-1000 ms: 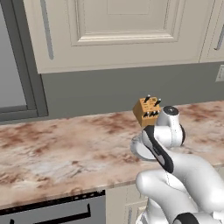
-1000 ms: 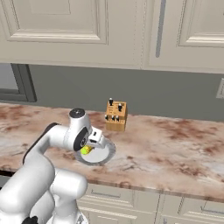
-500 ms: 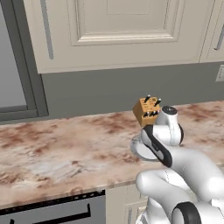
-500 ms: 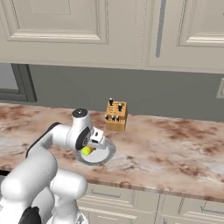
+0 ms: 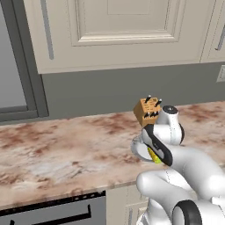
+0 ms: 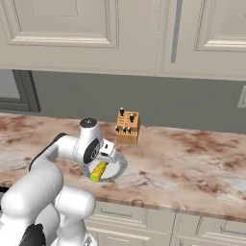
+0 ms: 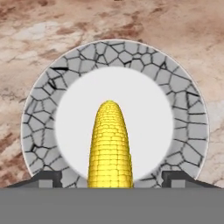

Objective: Pick corn from the fridge and place it on the plate on the counter.

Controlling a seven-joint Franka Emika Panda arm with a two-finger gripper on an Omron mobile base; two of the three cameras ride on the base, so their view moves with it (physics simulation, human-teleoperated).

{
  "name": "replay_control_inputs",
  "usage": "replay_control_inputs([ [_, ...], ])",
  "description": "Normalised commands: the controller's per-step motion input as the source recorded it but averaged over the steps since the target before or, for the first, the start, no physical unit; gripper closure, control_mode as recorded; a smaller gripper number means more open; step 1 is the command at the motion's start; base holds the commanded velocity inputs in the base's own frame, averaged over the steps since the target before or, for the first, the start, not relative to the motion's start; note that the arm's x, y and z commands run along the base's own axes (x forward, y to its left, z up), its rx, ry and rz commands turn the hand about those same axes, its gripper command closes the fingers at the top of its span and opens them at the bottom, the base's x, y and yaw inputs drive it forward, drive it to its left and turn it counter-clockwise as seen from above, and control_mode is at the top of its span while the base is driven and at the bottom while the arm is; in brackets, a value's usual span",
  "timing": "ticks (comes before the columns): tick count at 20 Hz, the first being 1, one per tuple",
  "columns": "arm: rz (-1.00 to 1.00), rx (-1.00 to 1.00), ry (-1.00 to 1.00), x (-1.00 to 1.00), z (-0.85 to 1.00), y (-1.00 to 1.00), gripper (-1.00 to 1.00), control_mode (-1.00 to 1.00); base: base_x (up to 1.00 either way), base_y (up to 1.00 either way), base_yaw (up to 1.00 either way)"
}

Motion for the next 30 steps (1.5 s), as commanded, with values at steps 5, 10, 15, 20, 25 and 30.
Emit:
replay_control_inputs([
  [5,0.00,0.00,0.00,0.00,0.11,0.00,-1.00,-1.00,0.00,0.00,0.00],
  [10,0.00,0.00,0.00,-0.08,0.47,0.00,-1.00,-1.00,0.00,0.00,0.00],
  [15,0.00,0.00,0.00,-0.56,0.60,0.00,-1.00,-1.00,0.00,0.00,0.00],
  [20,0.00,0.00,0.00,-0.56,0.55,0.02,-1.00,-1.00,0.00,0.00,0.00],
  [25,0.00,0.00,0.00,-0.57,0.62,0.17,-1.00,-1.00,0.00,0.00,0.00],
  [30,0.00,-0.02,0.00,-0.52,0.66,0.29,-1.00,-1.00,0.00,0.00,0.00],
])
